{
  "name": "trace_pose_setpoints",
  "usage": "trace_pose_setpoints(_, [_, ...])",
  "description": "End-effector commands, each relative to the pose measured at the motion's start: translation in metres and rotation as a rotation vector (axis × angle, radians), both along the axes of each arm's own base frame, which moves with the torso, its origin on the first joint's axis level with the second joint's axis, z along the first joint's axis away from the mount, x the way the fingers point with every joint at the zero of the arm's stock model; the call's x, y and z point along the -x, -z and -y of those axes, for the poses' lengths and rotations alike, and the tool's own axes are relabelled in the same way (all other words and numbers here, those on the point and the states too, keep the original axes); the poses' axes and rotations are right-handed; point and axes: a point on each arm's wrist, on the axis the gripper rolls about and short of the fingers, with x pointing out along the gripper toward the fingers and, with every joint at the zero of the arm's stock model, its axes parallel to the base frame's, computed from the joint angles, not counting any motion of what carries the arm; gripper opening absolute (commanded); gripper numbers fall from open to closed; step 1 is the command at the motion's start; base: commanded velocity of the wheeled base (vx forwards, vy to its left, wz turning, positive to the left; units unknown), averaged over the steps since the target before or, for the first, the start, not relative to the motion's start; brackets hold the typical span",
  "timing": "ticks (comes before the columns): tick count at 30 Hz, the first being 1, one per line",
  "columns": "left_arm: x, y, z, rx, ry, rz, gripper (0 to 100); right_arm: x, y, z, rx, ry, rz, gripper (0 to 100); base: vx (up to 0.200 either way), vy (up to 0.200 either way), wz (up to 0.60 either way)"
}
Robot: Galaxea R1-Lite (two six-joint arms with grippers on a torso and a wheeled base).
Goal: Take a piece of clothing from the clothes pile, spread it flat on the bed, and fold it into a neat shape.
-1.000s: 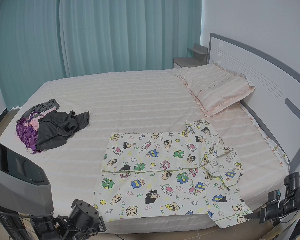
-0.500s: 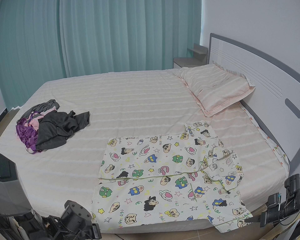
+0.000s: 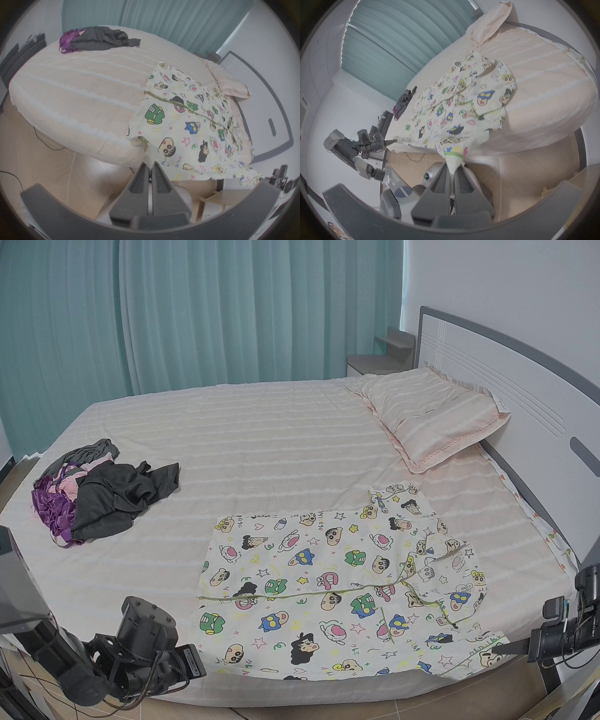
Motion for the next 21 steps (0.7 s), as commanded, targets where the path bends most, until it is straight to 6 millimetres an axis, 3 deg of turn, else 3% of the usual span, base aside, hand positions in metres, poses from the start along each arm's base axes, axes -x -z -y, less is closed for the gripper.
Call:
trace_pose_setpoints(1, [-0.025,-0.011,-0.001,0.084,-0.076,0.011,0,-0.018,-0.009,0.004,-0.028,0.02,0.036,0,0.0,0.0,0.0])
trace_pose_setpoints(10, [-0.063,-0.022,0.001,0.246,-0.17,-0.18,0,-0.056,-0.001,0.014,-0.042,0.028,0.001,0,0.0,0.0,0.0])
trace_pose_setpoints(21, [-0.082,-0.017,-0.011,0.248,-0.23,-0.273,0,-0.089,-0.005,0.023,-0.044,0.044,0.03,0,0.0,0.0,0.0])
